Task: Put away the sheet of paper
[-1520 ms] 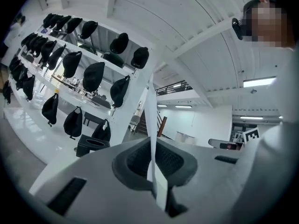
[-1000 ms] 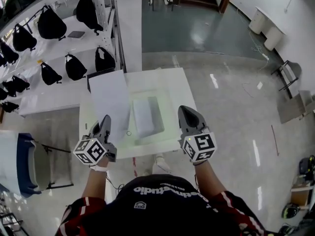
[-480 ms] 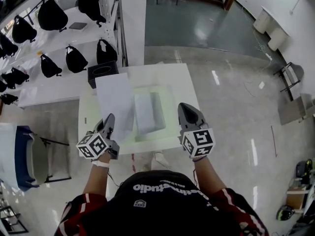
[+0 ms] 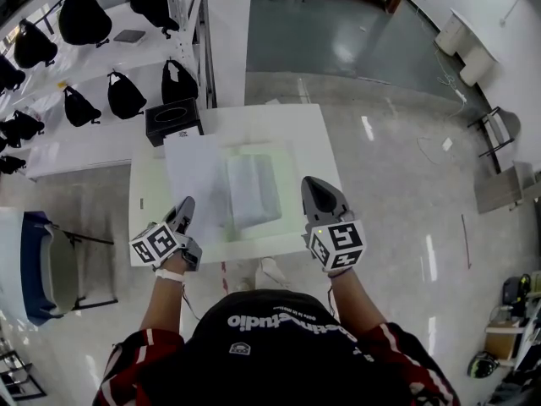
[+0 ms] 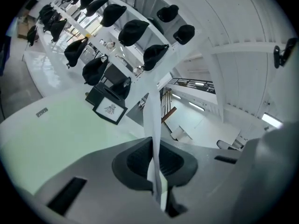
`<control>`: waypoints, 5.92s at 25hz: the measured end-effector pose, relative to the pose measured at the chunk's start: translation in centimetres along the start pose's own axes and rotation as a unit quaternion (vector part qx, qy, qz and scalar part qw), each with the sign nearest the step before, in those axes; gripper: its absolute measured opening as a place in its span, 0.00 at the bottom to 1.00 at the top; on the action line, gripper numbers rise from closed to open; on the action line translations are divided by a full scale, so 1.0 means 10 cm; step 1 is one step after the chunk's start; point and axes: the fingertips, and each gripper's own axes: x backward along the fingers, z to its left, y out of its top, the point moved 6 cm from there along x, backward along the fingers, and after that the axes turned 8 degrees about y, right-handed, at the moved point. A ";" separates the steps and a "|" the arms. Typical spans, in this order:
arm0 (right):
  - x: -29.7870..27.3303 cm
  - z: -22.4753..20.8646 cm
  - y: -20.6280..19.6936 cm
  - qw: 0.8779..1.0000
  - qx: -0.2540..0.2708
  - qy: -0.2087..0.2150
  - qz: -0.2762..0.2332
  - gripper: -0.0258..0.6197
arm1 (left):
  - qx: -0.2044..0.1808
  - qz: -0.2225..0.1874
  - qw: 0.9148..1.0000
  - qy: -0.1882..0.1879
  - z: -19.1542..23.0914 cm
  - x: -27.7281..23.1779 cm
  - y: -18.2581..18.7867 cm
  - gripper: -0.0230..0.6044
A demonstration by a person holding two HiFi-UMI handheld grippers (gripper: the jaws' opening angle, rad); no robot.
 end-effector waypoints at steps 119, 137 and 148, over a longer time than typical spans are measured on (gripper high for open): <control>0.02 -0.51 -0.28 0.998 -0.028 -0.050 0.023 0.03 | -0.185 0.211 0.947 0.158 0.45 -1.16 -1.00 0.06; 0.43 -0.45 -0.40 0.995 -0.039 -0.090 0.026 0.03 | -0.109 0.236 0.957 0.126 0.26 -1.39 -1.19 0.06; 0.71 -0.48 -0.45 0.992 -0.046 -0.117 0.024 0.03 | -0.135 0.256 0.952 0.103 0.05 -1.50 -1.34 0.06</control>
